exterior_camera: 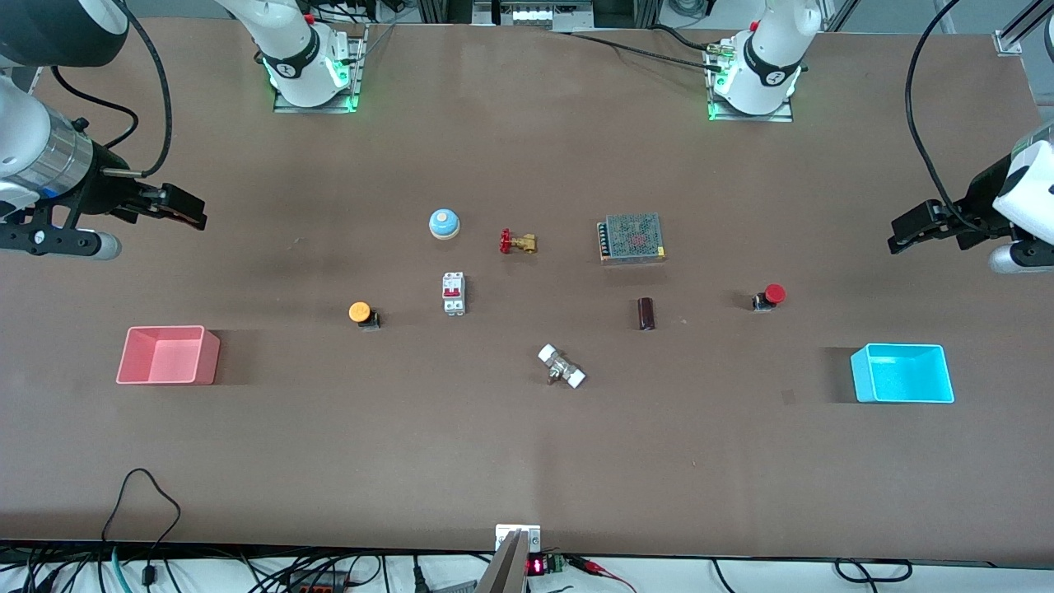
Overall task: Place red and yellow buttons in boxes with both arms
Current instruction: 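Lower the left gripper onto the red button while the right gripper reaches the yellow button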
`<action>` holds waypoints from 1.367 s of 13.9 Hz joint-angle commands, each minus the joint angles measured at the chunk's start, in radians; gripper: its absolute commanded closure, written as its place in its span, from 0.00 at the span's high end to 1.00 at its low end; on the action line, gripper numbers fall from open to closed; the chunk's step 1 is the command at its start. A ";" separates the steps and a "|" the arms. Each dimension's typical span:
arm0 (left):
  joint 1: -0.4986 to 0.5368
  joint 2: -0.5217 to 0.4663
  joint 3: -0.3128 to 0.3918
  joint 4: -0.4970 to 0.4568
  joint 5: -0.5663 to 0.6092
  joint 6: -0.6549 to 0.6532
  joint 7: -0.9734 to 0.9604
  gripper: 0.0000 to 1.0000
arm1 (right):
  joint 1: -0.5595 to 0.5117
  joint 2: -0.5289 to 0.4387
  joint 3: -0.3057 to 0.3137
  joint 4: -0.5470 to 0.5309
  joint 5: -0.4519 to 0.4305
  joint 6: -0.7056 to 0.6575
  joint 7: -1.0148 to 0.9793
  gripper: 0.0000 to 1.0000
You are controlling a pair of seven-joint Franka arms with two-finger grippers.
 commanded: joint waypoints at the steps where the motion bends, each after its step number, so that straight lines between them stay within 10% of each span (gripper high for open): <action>1: 0.006 -0.014 -0.002 -0.021 0.000 0.017 0.026 1.00 | 0.007 -0.015 -0.005 -0.002 0.005 -0.007 -0.017 1.00; 12: -0.027 0.275 -0.016 -0.024 0.000 -0.004 0.010 1.00 | 0.059 0.060 -0.002 -0.043 0.037 0.014 -0.021 1.00; 19: -0.030 0.339 -0.048 -0.274 -0.009 0.315 0.002 1.00 | 0.091 0.075 0.070 -0.431 0.036 0.603 0.152 1.00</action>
